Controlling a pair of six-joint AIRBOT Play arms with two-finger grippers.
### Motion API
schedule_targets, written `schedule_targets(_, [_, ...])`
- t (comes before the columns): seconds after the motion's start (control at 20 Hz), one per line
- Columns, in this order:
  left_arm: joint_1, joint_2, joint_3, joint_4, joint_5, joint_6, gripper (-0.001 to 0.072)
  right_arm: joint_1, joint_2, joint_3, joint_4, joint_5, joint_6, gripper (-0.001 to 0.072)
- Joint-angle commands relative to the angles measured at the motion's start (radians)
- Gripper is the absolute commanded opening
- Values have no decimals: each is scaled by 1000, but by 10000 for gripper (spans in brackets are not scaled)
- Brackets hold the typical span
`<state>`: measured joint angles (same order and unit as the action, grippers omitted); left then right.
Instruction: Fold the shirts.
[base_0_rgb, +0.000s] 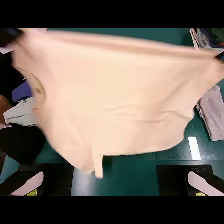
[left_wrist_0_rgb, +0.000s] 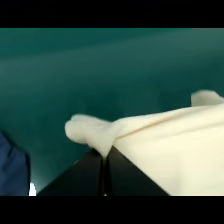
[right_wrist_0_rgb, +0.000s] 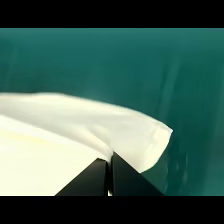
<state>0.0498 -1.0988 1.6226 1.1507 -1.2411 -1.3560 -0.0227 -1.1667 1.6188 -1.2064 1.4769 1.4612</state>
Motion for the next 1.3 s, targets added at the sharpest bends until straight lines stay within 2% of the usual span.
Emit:
schedule_targets(0.0, [1,-202,-180,-6,61,7,24,98,-190,-120,-109,-49,32,14])
schedule_targets(0.15, [1,-375,-190,-6,201,83,25,100,-339,-101,-43,-172,31,15])
schedule_targets(0.3, [3,-441,-163,-6,317,69,26,100,-450,7,14,-192,32,18])
schedule_targets(0.35, [3,-441,-159,-6,329,70,72,100,-474,45,43,-183,31,110])
schedule_targets(0.4, [3,-441,-146,-5,315,70,391,99,-490,77,71,-170,31,339])
schedule_targets(0.45, [9,-439,-129,-2,276,70,601,91,-496,106,97,-164,31,397])
schedule_targets(0.55, [40,-433,-80,0,131,40,509,84,-482,133,143,-159,29,394])
schedule_targets(0.7, [106,-365,-114,0,-44,21,504,78,-403,85,142,-103,-8,376])
schedule_targets(0.9, [163,-154,-433,23,-48,19,504,75,-207,-167,143,-87,-53,376])
schedule_targets(1.1, [163,57,-817,21,15,-53,504,73,-38,-364,143,-114,-53,375])
schedule_targets(1.25, [163,148,-1019,-18,65,-82,504,73,57,-434,142,-151,-53,375])
